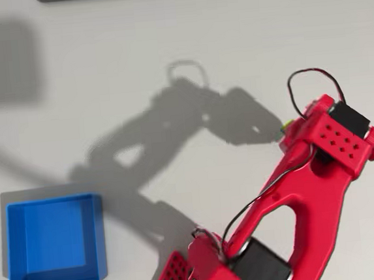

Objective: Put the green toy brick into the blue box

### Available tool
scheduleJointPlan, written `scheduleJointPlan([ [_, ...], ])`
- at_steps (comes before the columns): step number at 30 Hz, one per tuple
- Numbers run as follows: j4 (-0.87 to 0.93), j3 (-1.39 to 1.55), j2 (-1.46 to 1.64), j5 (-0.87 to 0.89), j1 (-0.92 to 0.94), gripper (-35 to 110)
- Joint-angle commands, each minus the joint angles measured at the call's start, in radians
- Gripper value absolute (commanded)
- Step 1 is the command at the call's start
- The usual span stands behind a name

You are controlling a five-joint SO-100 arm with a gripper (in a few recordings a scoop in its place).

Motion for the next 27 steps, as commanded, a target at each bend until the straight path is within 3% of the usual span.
scheduleJointPlan([
  [1, 0.012, -0.075, 0.189, -0.002, -0.110, 0],
  [16, 0.011, -0.230, 0.290, -0.083, -0.758, 0],
  [27, 0.011, -0.150, 0.285, -0.163, -1.255, 0],
])
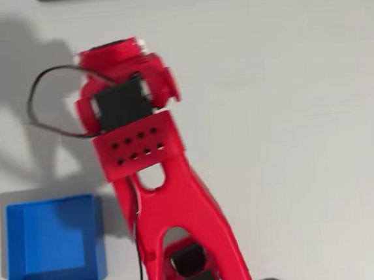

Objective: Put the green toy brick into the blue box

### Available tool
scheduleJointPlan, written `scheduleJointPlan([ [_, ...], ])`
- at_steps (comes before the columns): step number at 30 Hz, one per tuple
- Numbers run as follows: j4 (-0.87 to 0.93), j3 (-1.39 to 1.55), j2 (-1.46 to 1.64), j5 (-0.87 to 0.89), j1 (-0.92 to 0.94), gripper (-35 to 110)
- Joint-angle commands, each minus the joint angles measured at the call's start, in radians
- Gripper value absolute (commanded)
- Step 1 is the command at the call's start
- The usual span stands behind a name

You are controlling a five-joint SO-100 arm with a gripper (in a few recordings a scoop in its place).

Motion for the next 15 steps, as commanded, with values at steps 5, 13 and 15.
scheduleJointPlan([
  [5, 0.011, 0.057, 0.063, -0.005, -0.374, 0],
  [13, 0.020, 0.141, 0.063, 0.044, -0.653, 0],
  [15, 0.043, 0.146, 0.063, 0.060, -0.713, 0],
])
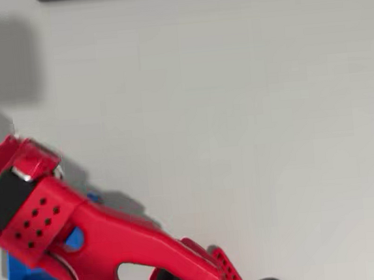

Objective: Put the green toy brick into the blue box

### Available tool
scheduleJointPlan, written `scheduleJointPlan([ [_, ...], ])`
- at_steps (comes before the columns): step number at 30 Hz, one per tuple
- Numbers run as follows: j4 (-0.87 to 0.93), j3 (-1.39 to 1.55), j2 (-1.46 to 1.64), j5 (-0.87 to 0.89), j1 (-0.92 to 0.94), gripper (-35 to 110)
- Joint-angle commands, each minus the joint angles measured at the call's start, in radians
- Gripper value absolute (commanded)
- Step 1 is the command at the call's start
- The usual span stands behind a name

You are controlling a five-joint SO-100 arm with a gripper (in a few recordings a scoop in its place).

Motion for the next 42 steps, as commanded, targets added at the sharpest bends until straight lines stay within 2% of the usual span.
scheduleJointPlan([
  [1, 0.048, -0.002, 0.063, 0.032, -0.143, 0],
  [9, 0.147, -0.012, 0.063, 0.066, -0.293, 0],
  [22, 0.179, 0.069, 0.061, -0.005, -0.276, 1],
  [27, 0.179, 0.081, 0.061, -0.043, -0.272, 24],
  [31, 0.186, 0.081, 0.061, -0.043, -0.262, 33],
  [38, 0.189, 0.052, 0.061, -0.038, -0.256, 31],
  [40, 0.192, 0.020, 0.061, -0.032, -0.250, 26],
  [42, 0.198, -0.028, 0.061, -0.023, -0.238, 16],
])
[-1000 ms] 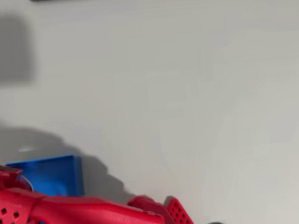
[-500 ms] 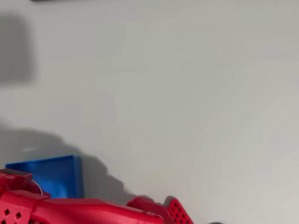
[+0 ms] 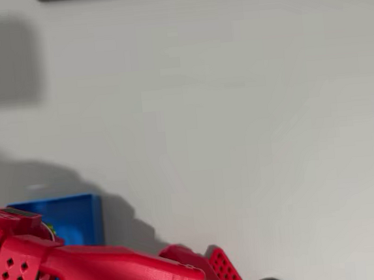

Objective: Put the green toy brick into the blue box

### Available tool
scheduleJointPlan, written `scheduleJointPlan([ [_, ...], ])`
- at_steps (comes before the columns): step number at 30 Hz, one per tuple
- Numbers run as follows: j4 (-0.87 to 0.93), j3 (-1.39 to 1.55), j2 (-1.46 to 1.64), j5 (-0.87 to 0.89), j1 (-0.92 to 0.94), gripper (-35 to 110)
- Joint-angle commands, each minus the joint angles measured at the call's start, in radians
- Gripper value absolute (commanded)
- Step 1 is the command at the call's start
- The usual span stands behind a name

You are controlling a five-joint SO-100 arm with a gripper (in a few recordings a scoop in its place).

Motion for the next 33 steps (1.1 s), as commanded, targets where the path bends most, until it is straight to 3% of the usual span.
scheduleJointPlan([
  [1, 0.014, -0.129, 0.061, 0.020, 0.015, 8],
  [3, 0.014, -0.178, 0.061, 0.031, 0.051, 0],
  [16, 0.018, -0.341, 0.075, 0.031, 0.500, 0],
  [26, 0.009, -0.229, 0.089, 0.081, 0.844, 0],
  [33, -0.061, -0.091, 0.199, 0.084, 0.983, 0],
])
